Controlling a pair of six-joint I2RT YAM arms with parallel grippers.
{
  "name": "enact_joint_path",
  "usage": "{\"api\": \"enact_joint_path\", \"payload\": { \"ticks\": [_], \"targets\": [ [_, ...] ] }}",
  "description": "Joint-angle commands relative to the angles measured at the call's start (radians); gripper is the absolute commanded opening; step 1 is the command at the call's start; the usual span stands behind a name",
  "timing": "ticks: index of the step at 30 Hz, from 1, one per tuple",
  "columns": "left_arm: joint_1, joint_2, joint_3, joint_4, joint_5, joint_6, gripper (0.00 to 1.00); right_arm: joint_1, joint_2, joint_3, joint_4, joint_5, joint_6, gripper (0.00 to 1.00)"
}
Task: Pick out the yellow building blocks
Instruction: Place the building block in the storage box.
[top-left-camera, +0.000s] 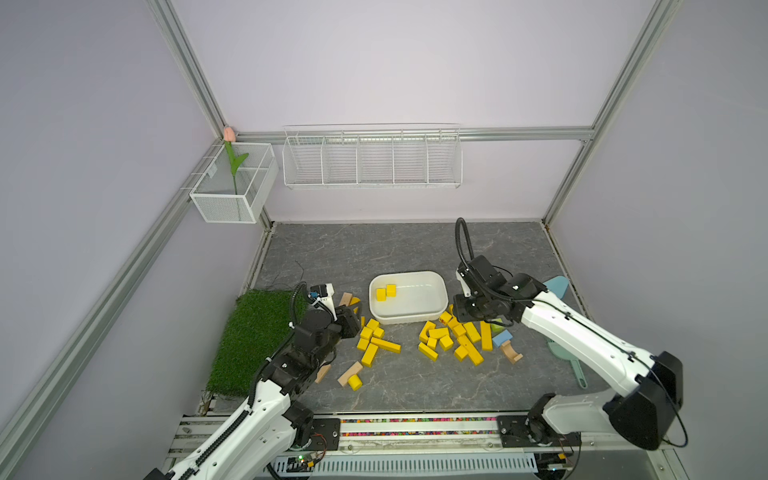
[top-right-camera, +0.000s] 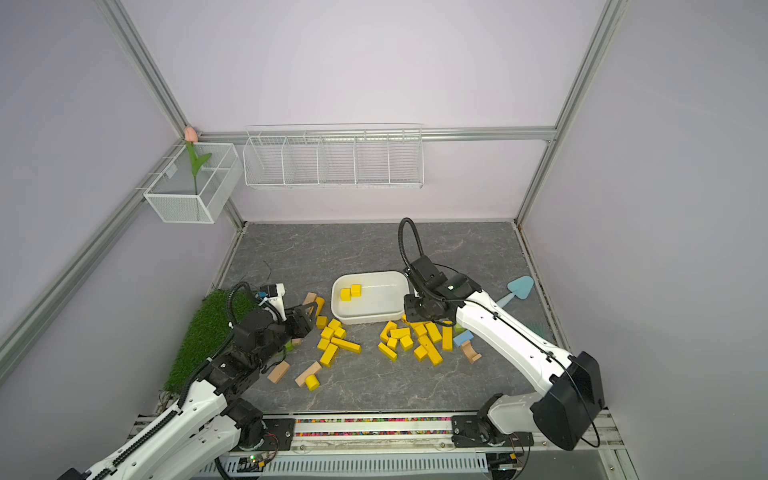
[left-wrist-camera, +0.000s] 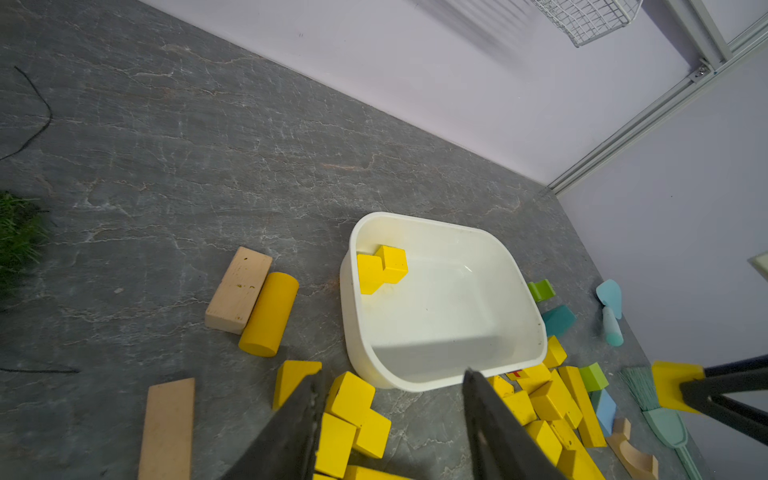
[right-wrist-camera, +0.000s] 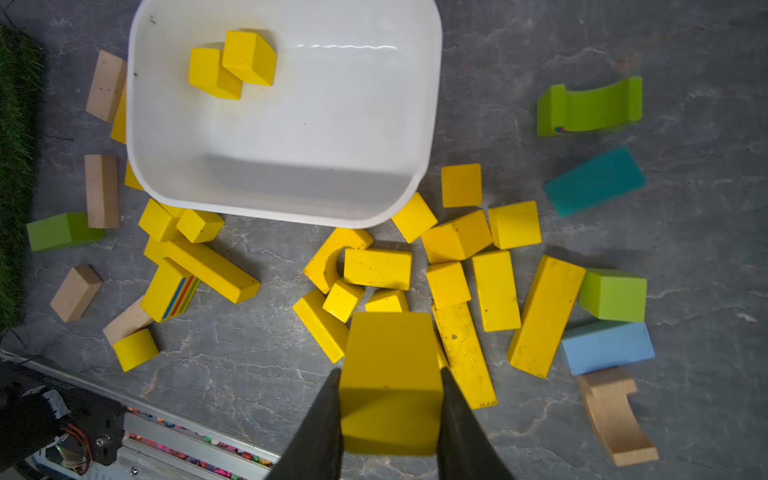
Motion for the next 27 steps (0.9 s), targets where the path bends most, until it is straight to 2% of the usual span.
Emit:
{"api": "enact_joint_path", "payload": {
  "ticks": [1, 13, 27],
  "targets": [
    [0.008, 0.002, -0.008, -0.005, -0.017, -0.014, 0.56, 0.005, 0.074, 0.058, 0.044, -0.047, -0.041, 0.26],
    [0.018, 0.008, -0.014, 0.010, -0.006, -0.012, 0.57, 0.005, 0.412, 0.233, 0.167, -0.174, -0.013, 0.26],
    [0.031, 0.013, -0.024, 0.030, 0.023, -0.003, 0.57, 0.002, 0.721, 0.477, 0.189, -0.193, 0.017, 0.27]
  ]
}}
